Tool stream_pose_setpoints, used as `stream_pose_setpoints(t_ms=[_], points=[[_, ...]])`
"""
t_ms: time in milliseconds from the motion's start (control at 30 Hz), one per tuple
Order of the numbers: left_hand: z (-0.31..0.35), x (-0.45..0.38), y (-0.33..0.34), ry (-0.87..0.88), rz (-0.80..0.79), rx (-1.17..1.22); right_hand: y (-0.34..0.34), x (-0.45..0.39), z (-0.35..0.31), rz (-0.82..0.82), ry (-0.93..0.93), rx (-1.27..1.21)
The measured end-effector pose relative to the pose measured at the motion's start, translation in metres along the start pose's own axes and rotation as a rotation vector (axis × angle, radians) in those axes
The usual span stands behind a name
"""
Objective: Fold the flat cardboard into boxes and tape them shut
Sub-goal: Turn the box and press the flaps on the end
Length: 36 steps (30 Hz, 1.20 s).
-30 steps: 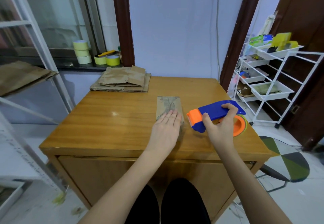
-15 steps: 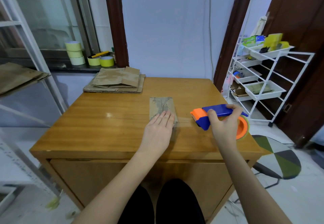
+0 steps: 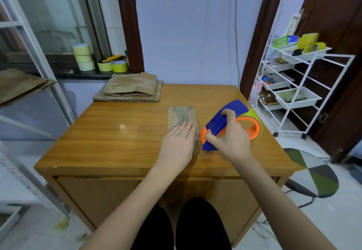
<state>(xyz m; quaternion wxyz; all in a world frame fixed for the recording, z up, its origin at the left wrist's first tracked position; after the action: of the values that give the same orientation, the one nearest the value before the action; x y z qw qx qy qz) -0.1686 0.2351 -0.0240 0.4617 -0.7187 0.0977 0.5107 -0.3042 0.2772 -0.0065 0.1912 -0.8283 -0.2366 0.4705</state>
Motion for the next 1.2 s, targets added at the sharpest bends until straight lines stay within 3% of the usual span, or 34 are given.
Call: stream_pose_setpoints(t_ms=[500, 700, 900, 1067, 1200], points=[[-0.001, -0.002, 0.000, -0.036, -0.076, 0.025, 0.015, -0.014, -0.023, -0.126, -0.134, 0.252], [-0.002, -0.005, -0.004, -0.035, -0.053, 0.034, 0.023, -0.011, -0.007, -0.133, -0.062, 0.144], [-0.002, -0.004, -0.004, -0.051, -0.061, 0.027, 0.033, -0.006, 0.003, -0.240, -0.092, 0.209], [-0.004, -0.004, -0.003, -0.068, -0.082, 0.035, 0.006, -0.024, 0.025, -0.076, 0.085, -0.016], [-0.004, -0.003, -0.003, -0.089, -0.101, 0.033, -0.008, -0.039, 0.034, -0.008, 0.018, 0.124]])
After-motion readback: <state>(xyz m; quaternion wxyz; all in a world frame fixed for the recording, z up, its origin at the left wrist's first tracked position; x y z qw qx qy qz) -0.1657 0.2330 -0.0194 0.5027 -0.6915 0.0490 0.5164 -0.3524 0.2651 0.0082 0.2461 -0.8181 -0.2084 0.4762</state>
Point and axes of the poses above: each hand's wrist, its own x-axis away from the middle knuckle, its own y-axis out of the palm, z = x × y, the point moved 7 cm from there along -x, towards the middle knuckle, and after that the axes turned 11 degrees about z, right-handed, at the moved point
